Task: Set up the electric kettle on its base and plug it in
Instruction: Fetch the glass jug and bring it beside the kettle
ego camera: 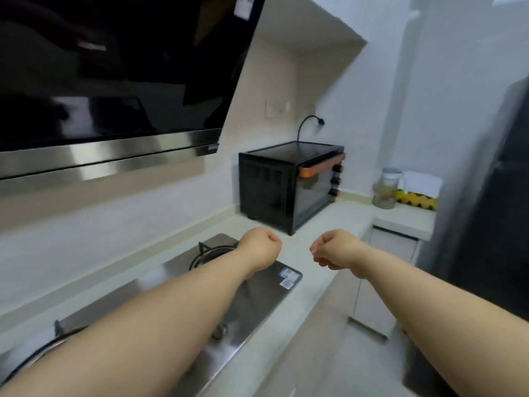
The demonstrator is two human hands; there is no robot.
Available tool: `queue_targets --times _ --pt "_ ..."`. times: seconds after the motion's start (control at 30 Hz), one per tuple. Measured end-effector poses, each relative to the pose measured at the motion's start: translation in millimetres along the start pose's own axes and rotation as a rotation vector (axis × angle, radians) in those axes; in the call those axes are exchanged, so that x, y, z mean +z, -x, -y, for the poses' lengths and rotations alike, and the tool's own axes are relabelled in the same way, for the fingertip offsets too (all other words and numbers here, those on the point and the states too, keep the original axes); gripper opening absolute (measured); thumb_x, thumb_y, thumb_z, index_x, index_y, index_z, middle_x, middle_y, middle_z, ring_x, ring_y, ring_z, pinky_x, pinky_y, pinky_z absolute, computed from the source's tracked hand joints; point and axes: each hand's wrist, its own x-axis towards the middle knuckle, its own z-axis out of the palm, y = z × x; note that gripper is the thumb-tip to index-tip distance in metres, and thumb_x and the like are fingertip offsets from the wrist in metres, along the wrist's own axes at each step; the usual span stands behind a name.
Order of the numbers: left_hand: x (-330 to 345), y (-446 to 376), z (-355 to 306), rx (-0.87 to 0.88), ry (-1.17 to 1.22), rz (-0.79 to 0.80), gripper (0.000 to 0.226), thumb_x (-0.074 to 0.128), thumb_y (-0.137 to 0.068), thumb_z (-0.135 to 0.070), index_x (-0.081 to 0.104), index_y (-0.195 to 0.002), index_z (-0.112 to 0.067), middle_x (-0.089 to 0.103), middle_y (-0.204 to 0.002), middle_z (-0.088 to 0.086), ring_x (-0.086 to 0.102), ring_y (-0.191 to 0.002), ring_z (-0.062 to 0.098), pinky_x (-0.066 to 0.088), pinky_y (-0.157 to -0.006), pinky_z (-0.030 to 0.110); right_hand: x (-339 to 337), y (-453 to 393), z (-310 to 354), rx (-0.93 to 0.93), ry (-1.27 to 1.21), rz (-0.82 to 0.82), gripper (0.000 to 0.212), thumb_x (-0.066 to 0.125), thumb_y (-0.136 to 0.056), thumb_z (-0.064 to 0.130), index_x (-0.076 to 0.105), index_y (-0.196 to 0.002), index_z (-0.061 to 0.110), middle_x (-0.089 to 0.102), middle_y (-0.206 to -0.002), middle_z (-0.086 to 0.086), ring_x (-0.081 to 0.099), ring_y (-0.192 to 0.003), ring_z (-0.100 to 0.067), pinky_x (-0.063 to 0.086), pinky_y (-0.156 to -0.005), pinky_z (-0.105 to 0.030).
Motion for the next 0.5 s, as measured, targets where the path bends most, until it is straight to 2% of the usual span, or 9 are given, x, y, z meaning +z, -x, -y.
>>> queue_targets --times 0.17,0.3,0.4,0.5 --pt "87.3 -57.1 -78.6 0.069 0.033 0.135 0.020 0.054 -0.087 -0.020 0.059 -0.068 -0.023 0.059 -0.073 -0.006 0.060 -0.081 0.019 0.046 -0.068 0.024 -101.9 -38.1 -54.8 0.085 -0.032 -0.113 0.011 0.055 -0.087 0.010 0.066 -0.091 0.008 0.067 -0.089 -0.011 0.060 -0.077 -0.020 0.048 -0.065 -0.026" --pt "136.7 -101.5 -119.9 0.097 0.030 0.235 0.020 0.052 -0.088 -0.019 0.059 -0.071 -0.026 0.061 -0.083 -0.007 0.063 -0.092 0.020 0.051 -0.075 0.029 -149.6 -70.5 -93.7 0.139 -0.063 -0.147 0.011 0.056 -0.086 0.007 0.065 -0.092 0.009 0.066 -0.090 -0.011 0.059 -0.076 -0.019 0.048 -0.067 -0.026" --pt "170.5 -147.3 -138.6 0.126 0.016 0.271 0.020 0.050 -0.089 -0.016 0.058 -0.072 -0.022 0.059 -0.080 -0.003 0.058 -0.083 0.021 0.048 -0.072 0.030 -174.9 -107.8 -120.5 0.182 -0.080 -0.175 0.015 0.057 -0.085 0.007 0.066 -0.097 0.006 0.066 -0.089 -0.011 0.059 -0.078 -0.019 0.050 -0.072 -0.029" --pt "199.4 -195.4 -149.6 0.135 0.013 0.296 0.017 0.049 -0.090 -0.014 0.059 -0.078 -0.020 0.059 -0.083 -0.001 0.057 -0.083 0.021 0.048 -0.074 0.030 -199.3 -146.7 -140.8 0.226 -0.072 -0.188 0.013 0.057 -0.086 0.008 0.065 -0.095 0.007 0.065 -0.088 -0.009 0.059 -0.077 -0.018 0.049 -0.073 -0.029"
